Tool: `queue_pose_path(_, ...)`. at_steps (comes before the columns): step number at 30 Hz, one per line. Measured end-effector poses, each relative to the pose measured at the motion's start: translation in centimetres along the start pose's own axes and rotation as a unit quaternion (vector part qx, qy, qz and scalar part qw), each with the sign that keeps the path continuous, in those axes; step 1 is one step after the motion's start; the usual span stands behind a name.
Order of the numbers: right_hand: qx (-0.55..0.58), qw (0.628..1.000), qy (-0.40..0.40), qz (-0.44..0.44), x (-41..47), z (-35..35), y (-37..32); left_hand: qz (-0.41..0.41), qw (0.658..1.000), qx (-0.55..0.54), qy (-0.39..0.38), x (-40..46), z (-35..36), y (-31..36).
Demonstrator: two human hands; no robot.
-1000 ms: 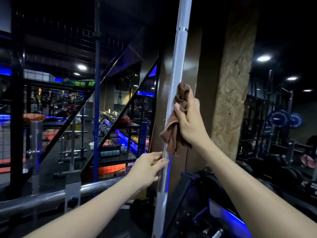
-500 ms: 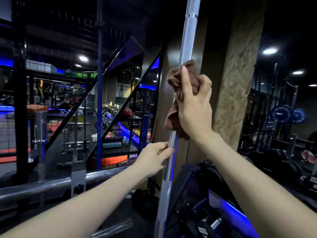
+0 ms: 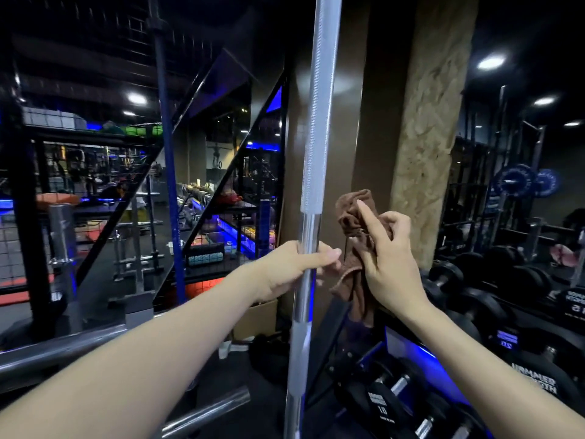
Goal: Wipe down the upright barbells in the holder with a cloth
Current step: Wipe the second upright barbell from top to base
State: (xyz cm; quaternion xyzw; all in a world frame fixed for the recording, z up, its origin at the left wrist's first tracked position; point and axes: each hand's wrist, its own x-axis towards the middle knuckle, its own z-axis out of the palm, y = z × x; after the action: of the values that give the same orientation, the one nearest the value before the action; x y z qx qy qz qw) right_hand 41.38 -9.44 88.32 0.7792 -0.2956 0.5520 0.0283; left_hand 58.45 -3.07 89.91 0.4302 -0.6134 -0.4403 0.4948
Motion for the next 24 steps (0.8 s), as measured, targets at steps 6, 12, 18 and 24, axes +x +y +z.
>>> queue_pose_path(6,0.009,1.000,-0.006,0.029,-0.8,0.5,0.9,0.055,0.984,0.006,0.168,0.4,3.0,-1.0)
queue_pose_path(12,0.013,1.000,0.002,0.014,0.0,-0.3,-0.2,0.069,0.967,0.068,0.234,0.7,3.9,-0.8)
queue_pose_path(18,0.094,0.993,0.056,-0.043,3.5,-2.2,-4.5,0.007,0.986,0.103,0.132,-1.9,1.3,-1.6)
queue_pose_path(24,0.041,0.996,0.073,0.030,4.5,0.0,-9.5,-0.011,0.990,0.110,0.092,-6.4,0.7,-6.1)
